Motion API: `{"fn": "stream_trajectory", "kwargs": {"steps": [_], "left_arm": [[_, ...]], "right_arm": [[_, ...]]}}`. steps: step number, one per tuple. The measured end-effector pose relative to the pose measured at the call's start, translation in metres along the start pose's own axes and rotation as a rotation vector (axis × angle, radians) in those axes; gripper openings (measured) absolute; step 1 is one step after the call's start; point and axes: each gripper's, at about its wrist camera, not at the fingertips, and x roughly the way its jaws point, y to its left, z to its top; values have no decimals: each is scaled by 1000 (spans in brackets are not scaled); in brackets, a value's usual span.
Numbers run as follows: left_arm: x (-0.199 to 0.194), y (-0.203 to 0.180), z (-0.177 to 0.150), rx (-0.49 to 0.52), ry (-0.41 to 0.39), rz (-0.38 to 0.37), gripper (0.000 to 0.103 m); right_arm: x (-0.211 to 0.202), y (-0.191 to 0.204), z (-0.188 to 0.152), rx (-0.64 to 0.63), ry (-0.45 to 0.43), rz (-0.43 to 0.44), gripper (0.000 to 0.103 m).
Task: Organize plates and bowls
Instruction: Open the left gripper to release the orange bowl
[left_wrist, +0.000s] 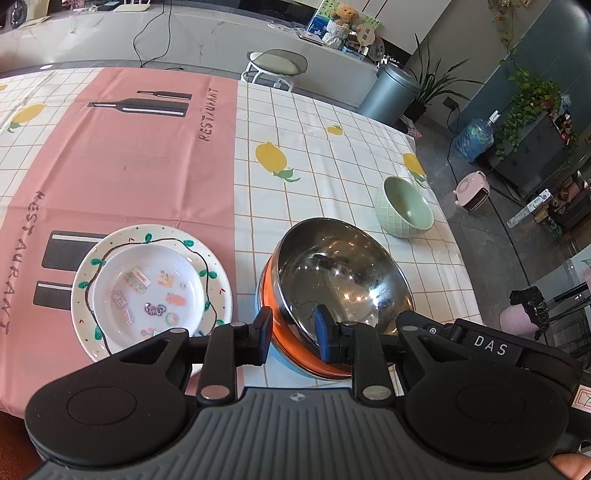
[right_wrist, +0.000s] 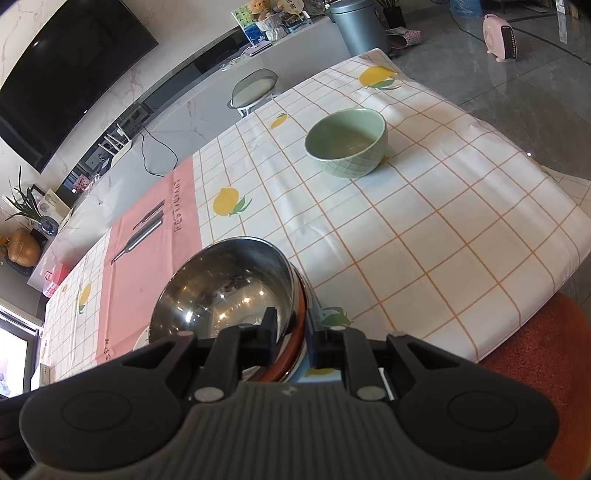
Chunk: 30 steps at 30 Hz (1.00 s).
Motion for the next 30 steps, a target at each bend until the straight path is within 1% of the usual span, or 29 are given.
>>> {"fn": "stream_trajectory", "kwargs": {"steps": [2,4,6,9,12,13,18,24,27,30], "left_arm": [[-2,0,0,-2,-8,0,39],[-4,0,1,-3,-16,-3,42],[-7,0,2,0,-31,-1,47],[-13,-2,5,3,-67,3,51],[-15,-6,11,10,-78,-13,52],[-15,-7,13,14,-77,-19,52],[-10,-21,25,43,-34,-74,52],[2,-46,40,92,-16,-88,55],[12,-58,46,115,3,-94,56],[23,-70,52,139,29,-98,59]], "right_arm": [[-3,0,1,-8,-12,2,19],[-6,1,2,-9,-22,7,27],[-9,2,4,-14,-30,6,34],[-12,1,7,-18,-47,8,37],[-15,-1,11,-11,-59,6,39],[-15,-3,13,-9,-62,5,43],[-17,-14,23,9,-81,-6,51],[-20,-29,39,43,-109,-14,54],[-19,-36,46,53,-118,-16,61],[-18,-44,53,64,-126,-21,62]]}}
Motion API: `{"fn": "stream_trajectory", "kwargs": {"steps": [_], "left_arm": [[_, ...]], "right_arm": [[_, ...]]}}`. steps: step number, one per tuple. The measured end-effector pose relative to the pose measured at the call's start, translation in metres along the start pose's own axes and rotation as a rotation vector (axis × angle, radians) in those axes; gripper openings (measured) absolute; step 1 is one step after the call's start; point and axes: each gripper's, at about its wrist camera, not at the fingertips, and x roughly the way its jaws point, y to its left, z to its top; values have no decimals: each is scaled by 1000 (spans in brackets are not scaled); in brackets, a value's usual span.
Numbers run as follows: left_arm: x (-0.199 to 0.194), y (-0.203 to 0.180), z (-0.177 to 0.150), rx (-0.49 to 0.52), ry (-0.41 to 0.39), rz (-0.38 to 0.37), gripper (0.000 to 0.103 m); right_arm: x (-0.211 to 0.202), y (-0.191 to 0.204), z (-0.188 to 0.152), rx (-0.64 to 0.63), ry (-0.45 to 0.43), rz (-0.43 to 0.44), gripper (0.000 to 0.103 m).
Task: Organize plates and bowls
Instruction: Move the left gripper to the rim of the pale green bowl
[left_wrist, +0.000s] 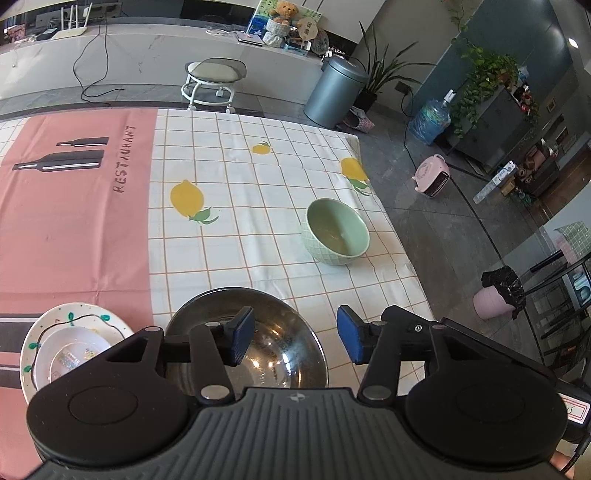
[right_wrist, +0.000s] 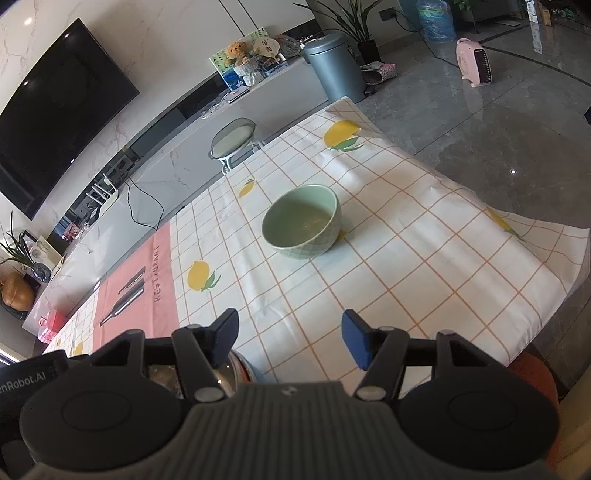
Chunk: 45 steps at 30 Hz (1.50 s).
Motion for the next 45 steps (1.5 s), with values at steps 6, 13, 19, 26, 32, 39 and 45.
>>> {"fn": "stream_trajectory", "kwargs": {"steps": [6,13,19,26,32,39,45], "left_arm": [[27,-14,14,14,40,5,60],[53,-16,31,-17,51,-21,59],[75,-20,52,-41,57,-32,58],[103,-28,73,-58,76,3,56],[133,-28,85,-43,104,76,52],[160,-32,91,2,144,123,48],[177,-36,91,45,173,155,29]], "right_arm": [[11,-13,17,24,-14,-12,62],[32,-26,36,58,-21,-22,63],[52,-41,57,85,-36,-32,63],[77,-47,77,98,-33,-12,53],[106,-48,84,94,8,-19,46],[133,-50,85,120,53,-18,33],[151,-51,84,124,81,-22,21]]}}
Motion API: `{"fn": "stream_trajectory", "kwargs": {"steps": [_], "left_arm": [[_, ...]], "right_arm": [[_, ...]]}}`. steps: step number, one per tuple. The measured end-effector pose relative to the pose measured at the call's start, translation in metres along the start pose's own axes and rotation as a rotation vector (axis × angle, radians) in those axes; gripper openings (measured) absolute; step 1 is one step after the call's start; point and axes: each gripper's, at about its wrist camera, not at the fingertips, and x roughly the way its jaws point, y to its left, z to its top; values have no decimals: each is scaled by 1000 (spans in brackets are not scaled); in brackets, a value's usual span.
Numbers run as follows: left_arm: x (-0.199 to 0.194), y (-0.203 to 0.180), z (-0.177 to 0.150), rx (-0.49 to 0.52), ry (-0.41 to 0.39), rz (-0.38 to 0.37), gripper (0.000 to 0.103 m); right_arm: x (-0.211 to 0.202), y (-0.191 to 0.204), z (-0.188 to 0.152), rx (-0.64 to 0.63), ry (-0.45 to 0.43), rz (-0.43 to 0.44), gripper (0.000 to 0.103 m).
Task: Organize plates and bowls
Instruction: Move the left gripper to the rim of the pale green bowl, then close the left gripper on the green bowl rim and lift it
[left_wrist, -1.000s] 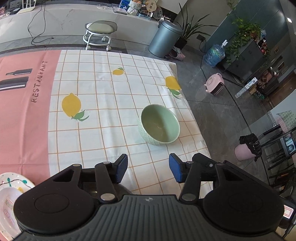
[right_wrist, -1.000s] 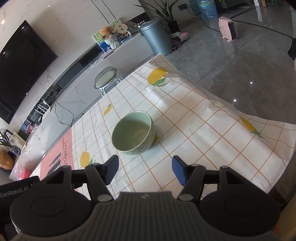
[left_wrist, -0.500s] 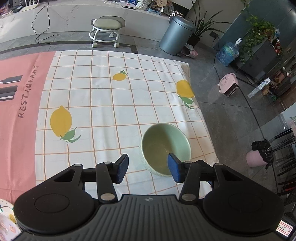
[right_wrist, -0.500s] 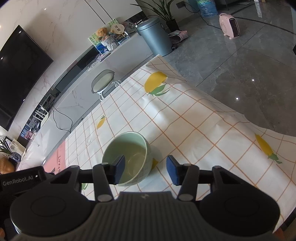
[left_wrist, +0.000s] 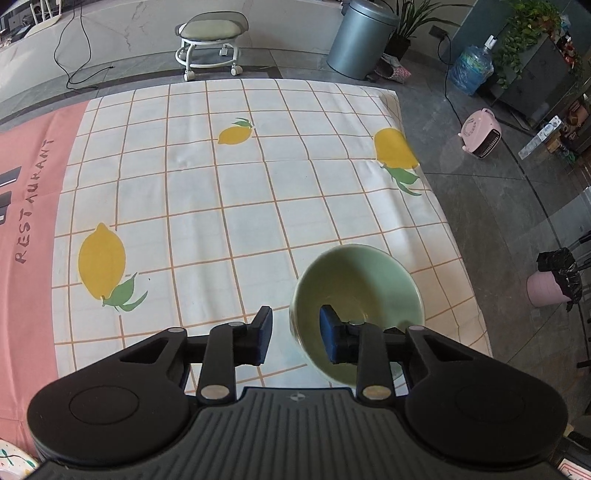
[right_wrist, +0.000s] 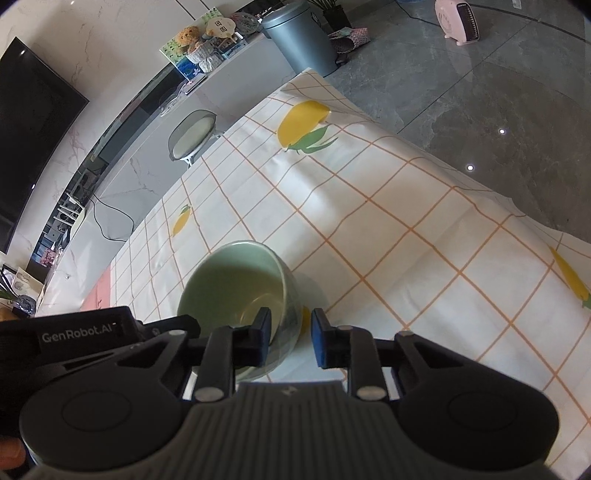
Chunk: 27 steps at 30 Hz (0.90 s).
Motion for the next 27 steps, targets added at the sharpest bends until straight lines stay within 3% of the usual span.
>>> {"fn": "stream_trajectory", "kwargs": {"steps": [3,6,15,27], "left_arm": [[5,0,0,17,6,9,14],[6,-1,-1,30,6,-5,8],[-12,-2,-3,55,-4,-10,8],[-94,10,-25,31,-97,-17,8]], "right_arm": [[4,0,0,-3,5,5,19],[7,2,1,-11,6,1,17],[2,2,0,12,31,3,15],[-62,35,-20,-46,-26,83,14]]}}
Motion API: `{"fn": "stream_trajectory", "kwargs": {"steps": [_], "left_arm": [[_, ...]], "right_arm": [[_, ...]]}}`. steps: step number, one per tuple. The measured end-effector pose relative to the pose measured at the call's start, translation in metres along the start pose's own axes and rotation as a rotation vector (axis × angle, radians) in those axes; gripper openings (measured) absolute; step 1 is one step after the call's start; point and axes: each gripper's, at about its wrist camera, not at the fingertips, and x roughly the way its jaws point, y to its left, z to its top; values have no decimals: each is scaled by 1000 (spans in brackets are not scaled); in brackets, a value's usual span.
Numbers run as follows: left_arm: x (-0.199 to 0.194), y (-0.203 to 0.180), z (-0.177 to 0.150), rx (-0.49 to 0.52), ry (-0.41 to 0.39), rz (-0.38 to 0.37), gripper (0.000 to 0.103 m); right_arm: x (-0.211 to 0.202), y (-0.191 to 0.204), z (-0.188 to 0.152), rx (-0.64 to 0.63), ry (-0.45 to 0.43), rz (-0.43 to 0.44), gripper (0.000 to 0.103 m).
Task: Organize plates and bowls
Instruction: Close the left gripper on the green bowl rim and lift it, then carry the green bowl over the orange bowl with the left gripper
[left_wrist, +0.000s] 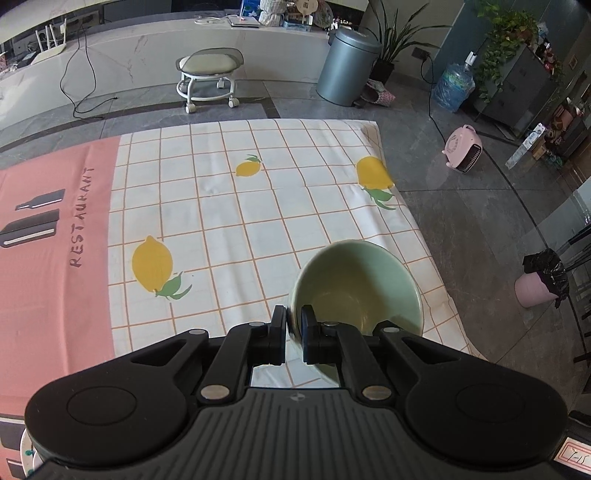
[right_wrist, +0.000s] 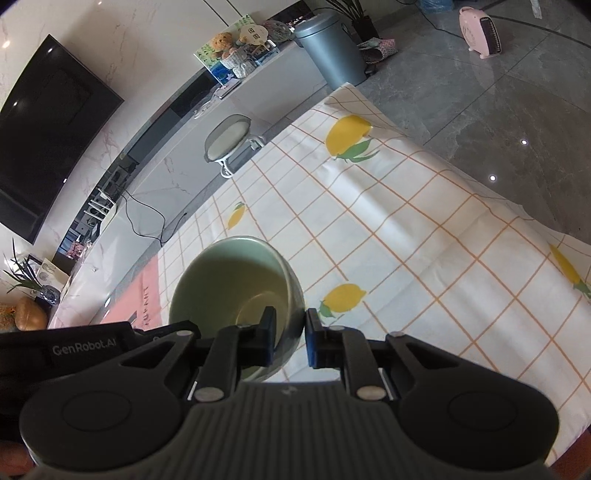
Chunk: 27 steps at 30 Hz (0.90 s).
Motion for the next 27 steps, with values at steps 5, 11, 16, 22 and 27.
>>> {"fn": "stream_trajectory", "kwargs": {"steps": [5,11,16,22,27], "left_arm": [[-38,15,-16,-27,-57,-14,8],[-72,36,-49,-65,-92,-33,9],[-88,53,-79,-99,-124,-43,9],[-91,77,-113,-168,-113,-51,10],[-86,87,-131,-197,-97,-49,10]], "right_arm": [[-28,22,-17,-36,-24,36,14],[-59,40,-46,-72,-28,78,14],[-74,47,-73,-105,-6,92,14],[-75,48,-105,-135,57,94,13],[-68,46,-122,-150,99,75,13]]}}
